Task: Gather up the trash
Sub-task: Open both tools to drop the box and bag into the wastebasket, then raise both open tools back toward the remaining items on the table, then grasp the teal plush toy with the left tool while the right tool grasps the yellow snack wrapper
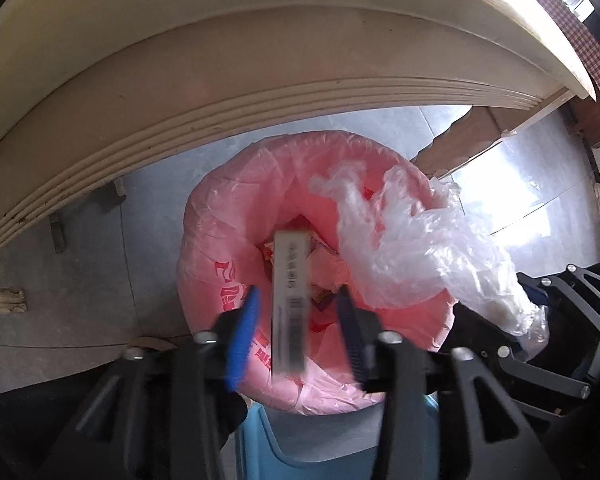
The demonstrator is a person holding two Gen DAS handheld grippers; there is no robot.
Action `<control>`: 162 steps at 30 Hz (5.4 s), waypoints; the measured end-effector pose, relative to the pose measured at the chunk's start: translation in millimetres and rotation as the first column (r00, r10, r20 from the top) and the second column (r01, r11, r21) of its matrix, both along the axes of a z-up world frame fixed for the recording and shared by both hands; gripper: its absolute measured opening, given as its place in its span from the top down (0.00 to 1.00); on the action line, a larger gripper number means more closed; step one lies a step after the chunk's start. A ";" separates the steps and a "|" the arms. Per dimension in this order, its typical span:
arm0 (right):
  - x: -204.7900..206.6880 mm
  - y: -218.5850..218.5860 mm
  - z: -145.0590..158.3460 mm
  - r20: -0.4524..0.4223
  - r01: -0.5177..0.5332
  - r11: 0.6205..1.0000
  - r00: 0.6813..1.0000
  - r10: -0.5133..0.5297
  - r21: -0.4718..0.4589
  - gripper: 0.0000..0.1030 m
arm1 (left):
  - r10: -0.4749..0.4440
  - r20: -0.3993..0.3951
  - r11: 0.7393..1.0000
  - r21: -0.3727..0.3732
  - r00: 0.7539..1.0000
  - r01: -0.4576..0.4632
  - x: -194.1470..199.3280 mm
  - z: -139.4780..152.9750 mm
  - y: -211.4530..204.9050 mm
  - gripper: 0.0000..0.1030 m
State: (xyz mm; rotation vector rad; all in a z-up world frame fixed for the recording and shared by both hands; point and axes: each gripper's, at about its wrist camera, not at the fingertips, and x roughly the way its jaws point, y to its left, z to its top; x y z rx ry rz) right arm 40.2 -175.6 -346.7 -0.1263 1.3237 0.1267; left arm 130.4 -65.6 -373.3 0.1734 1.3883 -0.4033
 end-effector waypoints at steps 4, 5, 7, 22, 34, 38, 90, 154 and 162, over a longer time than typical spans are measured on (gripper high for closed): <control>2.2 -0.9 -3.1 -0.011 0.005 1.000 1.000 -0.005 -0.002 0.68 | -0.003 0.023 1.000 0.014 1.000 0.003 -0.5 0.4 -1.5 0.47; 2.7 -0.7 -3.8 -0.014 0.005 1.000 1.000 -0.005 -0.002 0.68 | -0.001 0.023 1.000 0.016 1.000 0.001 -0.4 0.4 -1.5 0.47; 3.4 -0.3 -5.4 -0.018 0.003 1.000 1.000 -0.003 -0.001 0.68 | 0.003 0.032 1.000 0.028 0.999 -0.003 -0.3 1.1 -1.6 0.47; 9.9 9.5 -10.7 -0.014 -0.025 1.000 1.000 0.025 -0.006 0.34 | 0.066 0.106 0.996 0.056 0.992 -0.072 6.4 20.0 18.7 0.41; 2.6 13.7 33.5 0.105 -0.012 1.000 0.994 0.012 0.006 0.34 | 0.100 0.260 0.990 0.068 0.960 -0.121 -9.7 74.1 27.4 0.35; -2.2 15.7 63.6 0.161 0.001 0.999 0.987 -0.007 0.040 0.34 | 0.125 0.321 0.988 0.042 0.939 -0.146 -17.6 107.0 36.8 0.31; 8.8 6.4 340.1 0.686 -0.114 0.987 0.728 0.008 0.110 0.25 | 0.276 0.655 0.955 -0.107 0.703 -0.275 -30.1 385.3 80.1 0.12; 263.7 -35.0 156.7 0.407 -0.099 0.974 0.913 0.007 0.203 0.25 | 0.570 0.021 0.812 -0.163 0.821 -0.560 289.4 163.3 68.0 0.22; 277.3 -32.8 146.6 0.372 -0.084 0.967 0.928 -0.012 0.241 0.31 | 0.581 -0.034 0.798 -0.175 0.813 -0.577 293.4 152.5 70.9 0.34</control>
